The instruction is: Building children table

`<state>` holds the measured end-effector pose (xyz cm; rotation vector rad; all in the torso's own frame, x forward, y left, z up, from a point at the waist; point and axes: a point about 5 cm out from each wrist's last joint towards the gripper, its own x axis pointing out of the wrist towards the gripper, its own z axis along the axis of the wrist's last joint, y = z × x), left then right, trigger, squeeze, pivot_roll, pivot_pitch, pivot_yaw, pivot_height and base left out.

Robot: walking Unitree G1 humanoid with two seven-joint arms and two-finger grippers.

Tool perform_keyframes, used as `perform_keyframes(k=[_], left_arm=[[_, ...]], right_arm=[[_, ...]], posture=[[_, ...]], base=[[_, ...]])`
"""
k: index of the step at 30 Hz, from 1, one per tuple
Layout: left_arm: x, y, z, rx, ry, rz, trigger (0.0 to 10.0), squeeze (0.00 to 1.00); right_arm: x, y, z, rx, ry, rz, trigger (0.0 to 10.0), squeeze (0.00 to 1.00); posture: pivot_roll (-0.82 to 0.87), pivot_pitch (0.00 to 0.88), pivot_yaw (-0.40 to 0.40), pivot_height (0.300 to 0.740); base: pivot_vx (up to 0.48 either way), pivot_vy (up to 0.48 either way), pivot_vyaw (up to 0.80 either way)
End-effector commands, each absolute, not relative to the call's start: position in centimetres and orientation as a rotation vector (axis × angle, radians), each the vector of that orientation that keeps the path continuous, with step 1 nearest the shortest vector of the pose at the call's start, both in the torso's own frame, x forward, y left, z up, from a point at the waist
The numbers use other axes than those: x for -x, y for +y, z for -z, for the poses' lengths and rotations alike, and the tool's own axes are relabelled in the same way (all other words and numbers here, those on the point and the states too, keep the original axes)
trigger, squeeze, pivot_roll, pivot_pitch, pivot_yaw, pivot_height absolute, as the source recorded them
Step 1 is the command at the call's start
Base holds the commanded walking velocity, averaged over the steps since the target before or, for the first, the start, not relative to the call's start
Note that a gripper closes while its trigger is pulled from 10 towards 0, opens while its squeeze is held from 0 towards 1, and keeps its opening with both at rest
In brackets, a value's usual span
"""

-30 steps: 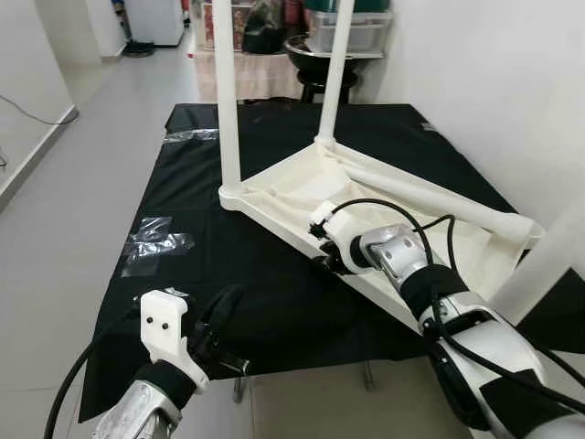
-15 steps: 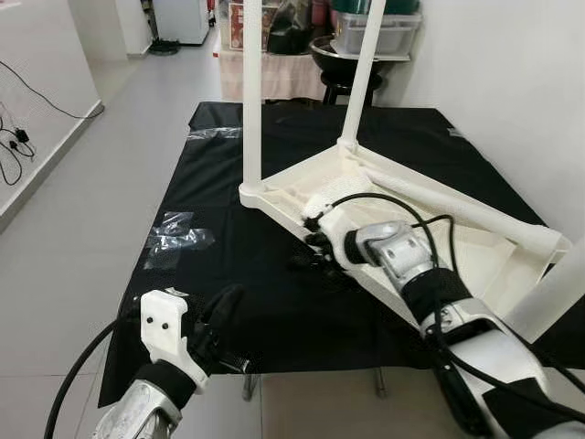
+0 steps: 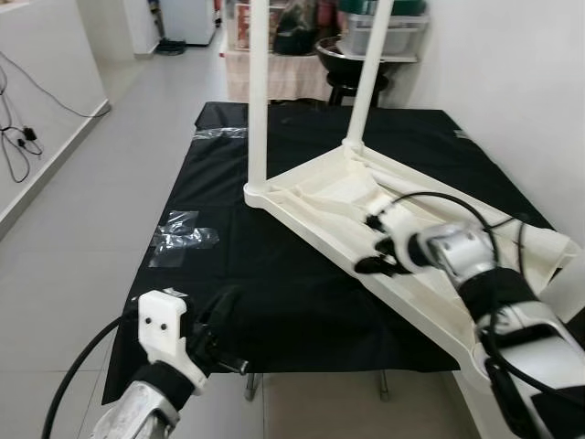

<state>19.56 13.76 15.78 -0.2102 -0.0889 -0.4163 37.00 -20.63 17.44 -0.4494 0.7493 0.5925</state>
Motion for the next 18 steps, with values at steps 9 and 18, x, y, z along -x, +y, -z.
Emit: perform_keyframes(k=[9,18], left_arm=[[-19.3,13.6,-15.8,0.222,-0.081,0.428,10.0,0.00],[-19.2,13.6,-15.9,0.221,-0.080,0.427,10.0,0.00]], right_arm=[[-35.5,-23.5,-17.1,0.442,0.860,-0.545,10.0,0.00],[-34.2,-24.6,-16.3,0.437,0.932,-0.520,10.0,0.00]], posture=[[0.00,0.058,-0.081,0.740],[0.00,0.061,-0.082,0.740]], base=[[0.000,0.000,0.00],[0.000,0.000,0.00]])
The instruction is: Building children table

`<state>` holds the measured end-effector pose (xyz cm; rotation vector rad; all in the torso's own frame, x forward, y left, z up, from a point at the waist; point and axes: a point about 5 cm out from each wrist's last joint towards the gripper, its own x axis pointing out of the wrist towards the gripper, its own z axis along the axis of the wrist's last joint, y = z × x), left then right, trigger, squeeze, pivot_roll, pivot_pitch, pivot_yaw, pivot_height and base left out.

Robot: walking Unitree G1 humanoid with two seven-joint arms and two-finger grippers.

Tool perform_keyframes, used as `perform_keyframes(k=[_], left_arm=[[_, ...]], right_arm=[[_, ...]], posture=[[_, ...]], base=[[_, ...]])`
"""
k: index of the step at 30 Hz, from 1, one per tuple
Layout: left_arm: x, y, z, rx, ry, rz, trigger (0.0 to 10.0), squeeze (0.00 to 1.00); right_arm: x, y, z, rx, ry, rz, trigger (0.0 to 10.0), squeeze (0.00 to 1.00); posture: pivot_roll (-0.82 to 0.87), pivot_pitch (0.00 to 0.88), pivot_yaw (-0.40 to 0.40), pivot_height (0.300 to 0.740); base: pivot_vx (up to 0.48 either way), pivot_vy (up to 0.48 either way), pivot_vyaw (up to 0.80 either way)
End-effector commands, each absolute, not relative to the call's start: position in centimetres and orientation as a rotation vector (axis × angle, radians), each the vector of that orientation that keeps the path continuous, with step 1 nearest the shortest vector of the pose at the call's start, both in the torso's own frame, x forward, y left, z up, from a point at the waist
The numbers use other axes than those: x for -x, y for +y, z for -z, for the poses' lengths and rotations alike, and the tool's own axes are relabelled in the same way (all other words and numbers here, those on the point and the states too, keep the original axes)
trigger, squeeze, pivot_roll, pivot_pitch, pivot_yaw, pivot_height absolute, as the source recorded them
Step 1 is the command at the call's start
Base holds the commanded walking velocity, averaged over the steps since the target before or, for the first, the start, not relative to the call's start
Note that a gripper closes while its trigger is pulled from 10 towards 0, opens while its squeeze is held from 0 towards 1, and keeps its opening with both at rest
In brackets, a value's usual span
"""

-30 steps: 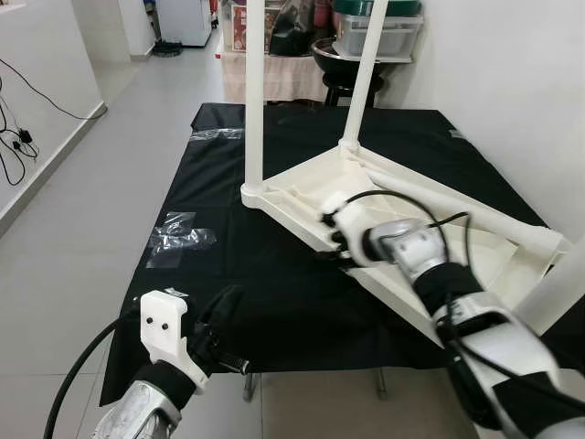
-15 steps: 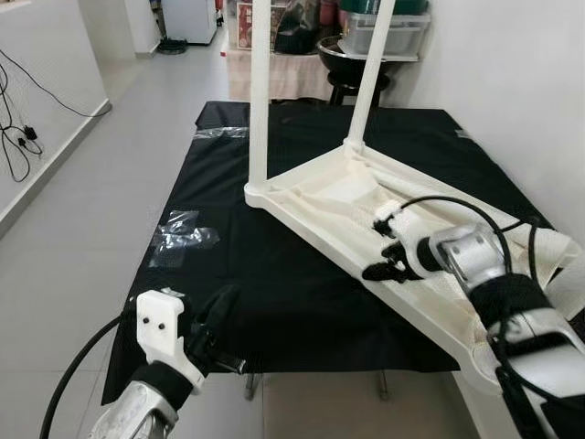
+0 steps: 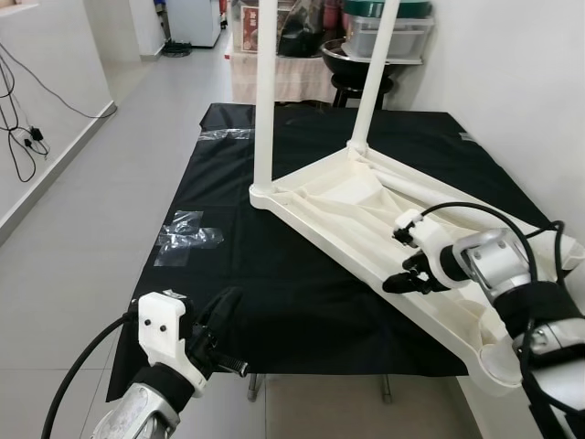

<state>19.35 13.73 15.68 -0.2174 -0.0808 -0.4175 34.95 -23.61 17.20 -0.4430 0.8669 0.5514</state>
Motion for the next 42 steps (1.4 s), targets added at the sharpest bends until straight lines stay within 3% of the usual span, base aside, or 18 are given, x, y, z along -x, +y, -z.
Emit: perform_keyframes(k=[1,9,18,20,21,29,34,42], left_arm=[[-19.2,13.6,-15.9,0.221,-0.080,0.427,10.0,0.00],[-19.2,13.7,-15.9,0.222,-0.080,0.427,10.0,0.00],[-19.3,13.7,-15.9,0.221,-0.081,0.426,10.0,0.00],[-19.3,13.7,-15.9,0.222,-0.081,0.427,10.0,0.00],[-19.3,13.7,-15.9,0.222,-0.080,0.427,10.0,0.00],[-19.3,13.7,-15.9,0.221,-0.080,0.426,10.0,0.00],[-19.2,13.6,-15.9,0.222,-0.079,0.428,10.0,0.00],[-19.2,13.5,-15.9,0.223,-0.078,0.428,10.0,0.00]], right_arm=[[-34.2,-24.6,-16.3,0.437,0.932,-0.520,10.0,0.00],[-32.8,-22.8,-17.2,0.397,0.904,-0.697,10.0,0.00],[-32.9,-24.2,-15.5,0.440,0.967,-0.538,10.0,0.00],[-33.0,-24.3,-15.2,0.441,0.973,-0.499,4.7,0.00],[-32.9,-24.2,-15.1,0.442,0.975,-0.495,0.0,0.00],[-33.2,-22.6,-15.5,0.398,0.910,-0.506,0.0,0.00],[-35.0,-19.5,-17.5,0.299,0.718,-0.543,0.0,0.00],[-36.0,-15.4,-18.5,0.290,0.608,-0.627,0.0,0.00]], posture=[[0.00,0.061,-0.082,0.740],[0.00,0.061,-0.081,0.740],[0.00,0.063,-0.081,0.740],[0.00,0.063,-0.081,0.740],[0.00,0.063,-0.082,0.740],[0.00,0.064,-0.084,0.740],[0.01,0.064,-0.084,0.740],[0.02,0.060,-0.091,0.740]], base=[[0.000,0.000,0.00],[0.000,0.000,0.00],[0.000,0.000,0.00],[0.000,0.000,0.00],[0.000,0.000,0.00],[0.000,0.000,0.00],[0.000,0.000,0.00],[0.000,0.000,0.00]])
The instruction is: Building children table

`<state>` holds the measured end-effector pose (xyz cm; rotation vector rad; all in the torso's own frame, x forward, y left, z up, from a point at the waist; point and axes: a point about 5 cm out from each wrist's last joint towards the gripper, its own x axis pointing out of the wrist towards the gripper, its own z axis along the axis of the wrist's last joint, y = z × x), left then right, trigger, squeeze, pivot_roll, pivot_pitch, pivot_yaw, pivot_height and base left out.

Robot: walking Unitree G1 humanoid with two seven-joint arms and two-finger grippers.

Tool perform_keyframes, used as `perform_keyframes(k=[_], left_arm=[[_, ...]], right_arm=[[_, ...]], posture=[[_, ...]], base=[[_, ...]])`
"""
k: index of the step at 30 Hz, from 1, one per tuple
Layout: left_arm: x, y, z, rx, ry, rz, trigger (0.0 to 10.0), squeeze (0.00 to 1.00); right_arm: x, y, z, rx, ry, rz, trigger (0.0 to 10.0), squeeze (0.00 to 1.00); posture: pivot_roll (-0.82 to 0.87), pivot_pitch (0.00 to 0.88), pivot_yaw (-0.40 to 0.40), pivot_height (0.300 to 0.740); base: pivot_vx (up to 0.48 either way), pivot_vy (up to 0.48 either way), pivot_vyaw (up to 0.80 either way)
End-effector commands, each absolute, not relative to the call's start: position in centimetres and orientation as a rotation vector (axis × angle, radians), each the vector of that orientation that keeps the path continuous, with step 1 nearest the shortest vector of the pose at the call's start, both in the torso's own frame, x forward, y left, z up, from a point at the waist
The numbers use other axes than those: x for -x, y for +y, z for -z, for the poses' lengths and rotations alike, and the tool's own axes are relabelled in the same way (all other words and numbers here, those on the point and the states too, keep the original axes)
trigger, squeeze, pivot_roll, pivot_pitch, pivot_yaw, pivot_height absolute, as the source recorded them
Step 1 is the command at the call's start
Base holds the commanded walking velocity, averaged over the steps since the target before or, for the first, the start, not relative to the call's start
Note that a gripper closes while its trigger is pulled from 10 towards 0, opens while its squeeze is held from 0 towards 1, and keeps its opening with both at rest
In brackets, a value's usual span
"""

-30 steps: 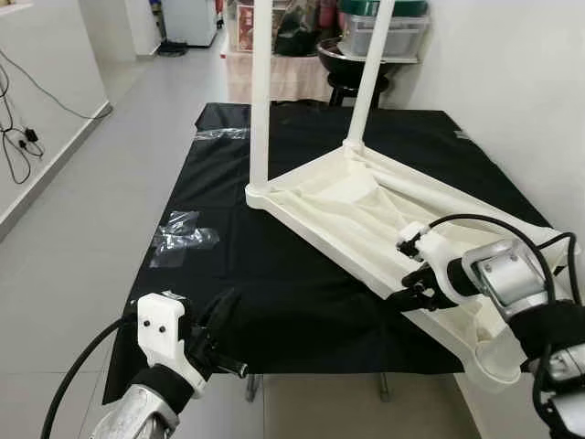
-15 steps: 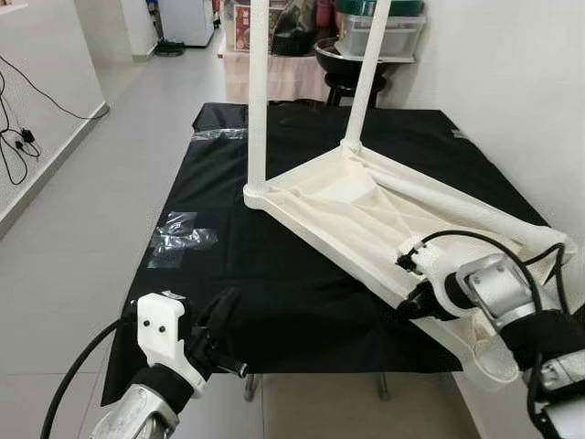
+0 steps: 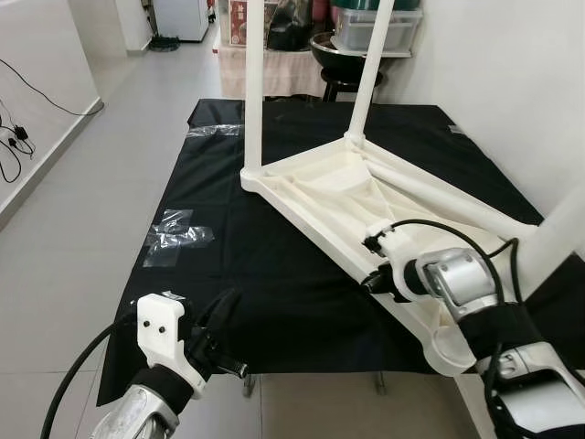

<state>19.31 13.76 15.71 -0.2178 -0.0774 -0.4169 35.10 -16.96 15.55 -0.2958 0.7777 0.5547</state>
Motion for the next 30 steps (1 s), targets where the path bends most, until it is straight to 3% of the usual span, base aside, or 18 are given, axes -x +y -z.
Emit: perform_keyframes(k=[1,6,9,10,13,14,16,17,18,30], left_arm=[[-19.2,13.5,-15.9,0.223,-0.078,0.428,10.0,0.00],[-19.2,13.5,-15.9,0.223,-0.078,0.428,10.0,0.00],[-19.2,13.5,-15.8,0.223,-0.075,0.431,10.0,0.00],[-19.2,13.5,-15.8,0.223,-0.074,0.430,10.0,0.00],[-19.2,13.5,-15.8,0.222,-0.073,0.430,10.0,0.00],[-19.2,13.5,-15.8,0.222,-0.073,0.429,10.0,0.00],[-19.2,13.5,-15.7,0.222,-0.073,0.429,10.0,0.00],[-19.2,13.4,-15.7,0.222,-0.073,0.429,10.0,0.00],[-19.2,13.4,-15.7,0.222,-0.073,0.428,10.0,0.00],[-19.3,13.5,-15.8,0.226,-0.076,0.430,10.0,0.00]], right_arm=[[-36.1,-14.7,-18.6,0.292,0.591,-0.638,0.0,0.00],[-36.8,-11.7,-19.3,0.281,0.517,-0.669,0.0,0.00],[-37.2,-6.7,-20.1,0.241,0.436,-0.715,0.0,0.00],[-37.2,-4.4,-20.6,0.210,0.379,-0.724,2.5,0.00],[-37.0,-2.2,-21.2,0.173,0.319,-0.727,2.5,0.00],[-36.8,-1.1,-21.3,0.163,0.300,-0.725,10.0,0.00],[-36.7,-0.4,-21.3,0.159,0.292,-0.721,10.0,0.00],[-36.6,0.4,-21.4,0.136,0.273,-0.700,10.0,0.45],[-36.6,1.1,-21.5,0.098,0.250,-0.662,10.0,1.00],[-35.3,2.5,-21.9,-0.043,0.143,-0.700,10.0,1.00]], posture=[[0.02,0.060,-0.091,0.740],[0.02,0.057,-0.088,0.740],[0.03,0.052,-0.087,0.740],[0.03,0.052,-0.087,0.740],[0.03,0.052,-0.087,0.740],[0.03,0.052,-0.091,0.740],[0.03,0.052,-0.091,0.740],[0.03,0.052,-0.091,0.740],[0.03,0.052,-0.090,0.740],[0.02,0.055,-0.085,0.740]], base=[[0.000,0.000,0.00],[0.000,0.000,0.00],[0.000,0.000,0.00],[0.000,0.000,0.00],[0.000,0.000,0.00],[0.000,0.000,0.00],[0.000,0.000,0.00],[0.000,0.000,0.00],[0.000,0.000,0.00],[0.000,0.000,0.00]])
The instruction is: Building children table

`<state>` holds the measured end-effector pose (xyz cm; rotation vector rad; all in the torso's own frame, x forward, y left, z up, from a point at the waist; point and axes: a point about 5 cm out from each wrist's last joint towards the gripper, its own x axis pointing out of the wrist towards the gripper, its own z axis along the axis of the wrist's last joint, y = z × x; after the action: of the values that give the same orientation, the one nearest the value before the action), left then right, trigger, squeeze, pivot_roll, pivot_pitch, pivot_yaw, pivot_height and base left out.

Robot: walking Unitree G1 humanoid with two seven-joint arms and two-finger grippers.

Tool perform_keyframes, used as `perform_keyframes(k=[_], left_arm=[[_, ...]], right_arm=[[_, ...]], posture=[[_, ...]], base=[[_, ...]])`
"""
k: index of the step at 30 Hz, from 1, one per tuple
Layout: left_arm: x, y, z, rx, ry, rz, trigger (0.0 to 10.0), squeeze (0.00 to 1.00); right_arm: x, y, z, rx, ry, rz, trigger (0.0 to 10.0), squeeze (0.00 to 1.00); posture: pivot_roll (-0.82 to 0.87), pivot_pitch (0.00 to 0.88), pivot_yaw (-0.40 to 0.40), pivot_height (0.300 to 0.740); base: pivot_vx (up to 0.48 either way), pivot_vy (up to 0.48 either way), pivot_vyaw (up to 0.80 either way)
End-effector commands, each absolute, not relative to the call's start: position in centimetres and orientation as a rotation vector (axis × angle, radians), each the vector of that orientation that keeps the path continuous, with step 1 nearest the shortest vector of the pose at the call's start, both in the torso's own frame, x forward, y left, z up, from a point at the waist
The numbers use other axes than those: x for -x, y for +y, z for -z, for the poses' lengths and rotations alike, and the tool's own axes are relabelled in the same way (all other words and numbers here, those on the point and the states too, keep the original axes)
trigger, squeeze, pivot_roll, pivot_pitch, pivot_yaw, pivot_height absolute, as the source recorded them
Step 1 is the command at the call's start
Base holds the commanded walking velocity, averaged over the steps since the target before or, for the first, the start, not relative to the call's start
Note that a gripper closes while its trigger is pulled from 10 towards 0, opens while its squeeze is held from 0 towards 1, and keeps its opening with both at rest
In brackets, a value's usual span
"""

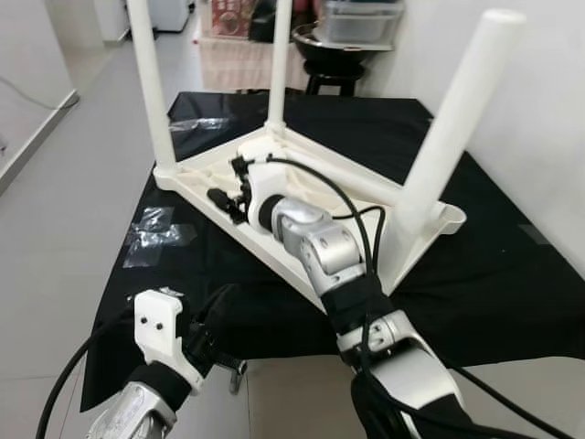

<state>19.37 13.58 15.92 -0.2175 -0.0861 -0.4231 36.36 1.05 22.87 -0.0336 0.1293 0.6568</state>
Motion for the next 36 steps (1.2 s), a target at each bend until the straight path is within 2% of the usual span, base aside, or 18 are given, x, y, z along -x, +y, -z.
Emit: perform_keyframes(k=[1,2,3,5,7,9,12,17,20,22,24,26,27,28,29,31,33,36], left_arm=[[-19.3,13.5,-15.8,0.226,-0.076,0.430,10.0,0.00],[-19.3,13.5,-15.8,0.226,-0.076,0.430,10.0,0.00],[-19.3,13.6,-15.9,0.223,-0.077,0.426,10.0,0.00],[-19.3,13.6,-15.9,0.223,-0.077,0.426,10.0,0.00],[-19.4,13.7,-15.9,0.223,-0.077,0.420,10.0,0.00],[-19.4,13.8,-15.9,0.224,-0.076,0.417,10.0,0.00],[-19.5,14.0,-15.9,0.228,-0.076,0.402,10.0,0.00],[-19.6,14.2,-16.0,0.230,-0.076,0.396,10.0,0.00],[-19.6,14.3,-16.0,0.231,-0.075,0.394,10.0,0.00],[-19.6,14.4,-16.0,0.231,-0.074,0.393,10.0,0.00],[-19.6,14.5,-16.0,0.231,-0.074,0.392,10.0,0.00],[-19.5,14.5,-16.0,0.233,-0.073,0.395,10.0,0.00],[-19.5,14.5,-16.0,0.233,-0.073,0.395,10.0,0.00],[-19.5,14.5,-16.0,0.234,-0.072,0.400,10.0,0.00],[-19.5,14.5,-16.0,0.234,-0.072,0.400,10.0,0.00],[-19.3,14.5,-16.1,0.237,-0.070,0.413,10.0,0.00],[-19.3,14.5,-16.1,0.237,-0.070,0.413,10.0,0.00],[-19.2,14.5,-16.1,0.236,-0.066,0.433,10.0,0.00]], right_arm=[[-34.9,2.4,-21.8,-0.059,0.135,-0.745,10.0,1.00],[-34.9,2.4,-21.8,-0.059,0.135,-0.745,10.0,1.00],[-32.6,1.6,-21.4,-0.155,0.095,-0.969,10.0,0.00],[-32.6,1.6,-21.4,-0.155,0.095,-0.969,10.0,0.00],[-30.8,0.7,-21.1,-0.198,0.067,-1.111,10.0,0.00],[-30.4,0.3,-21.0,-0.193,0.059,-1.135,10.0,0.00],[-28.4,-2.1,-20.0,-0.243,0.114,-1.238,10.0,0.00],[-26.6,-3.6,-19.3,-0.275,0.155,-1.316,10.0,0.00],[-26.1,-5.7,-18.4,-0.241,0.164,-1.283,10.0,0.00],[-25.8,-8.1,-17.9,-0.215,0.163,-1.251,10.0,0.00],[-25.6,-8.6,-17.8,-0.212,0.162,-1.249,10.0,0.00],[-24.5,-11.7,-17.6,-0.126,0.186,-1.284,10.0,0.00],[-24.5,-11.7,-17.6,-0.126,0.186,-1.284,10.0,0.00],[-23.9,-13.6,-17.6,-0.071,0.214,-1.301,10.0,0.00],[-23.9,-13.6,-17.6,-0.071,0.214,-1.301,10.0,0.00],[-23.5,-16.7,-17.7,0.022,0.286,-1.279,10.0,0.00],[-23.5,-16.7,-17.7,0.022,0.286,-1.279,10.0,0.00],[-23.4,-19.4,-18.3,0.102,0.348,-1.241,10.0,0.00]], posture=[[0.02,0.055,-0.084,0.740],[0.02,0.055,-0.084,0.740],[0.01,0.055,-0.078,0.740],[0.01,0.055,-0.078,0.740],[0.01,0.056,-0.074,0.740],[0.01,0.056,-0.074,0.740],[-0.01,0.055,-0.066,0.740],[-0.01,0.055,-0.063,0.740],[-0.01,0.055,-0.058,0.740],[-0.01,0.056,-0.056,0.740],[-0.01,0.056,-0.056,0.740],[-0.02,0.058,-0.054,0.740],[-0.02,0.058,-0.054,0.740],[-0.02,0.058,-0.053,0.740],[-0.02,0.058,-0.053,0.740],[-0.02,0.058,-0.052,0.740],[-0.02,0.058,-0.052,0.740],[-0.02,0.060,-0.051,0.740]], base=[[0.000,0.000,0.00],[0.000,0.000,0.00],[0.000,0.000,0.00],[0.000,0.000,0.00],[0.000,0.000,0.00],[0.000,0.000,0.00],[0.000,0.000,0.00],[0.000,0.000,0.00],[0.000,0.000,0.00],[0.000,0.000,0.00],[0.000,0.000,0.00],[0.000,0.000,0.00],[0.000,0.000,0.00],[0.000,0.000,0.00],[0.000,0.000,0.00],[0.000,0.000,0.00],[0.000,0.000,0.00],[0.000,0.000,0.00]])
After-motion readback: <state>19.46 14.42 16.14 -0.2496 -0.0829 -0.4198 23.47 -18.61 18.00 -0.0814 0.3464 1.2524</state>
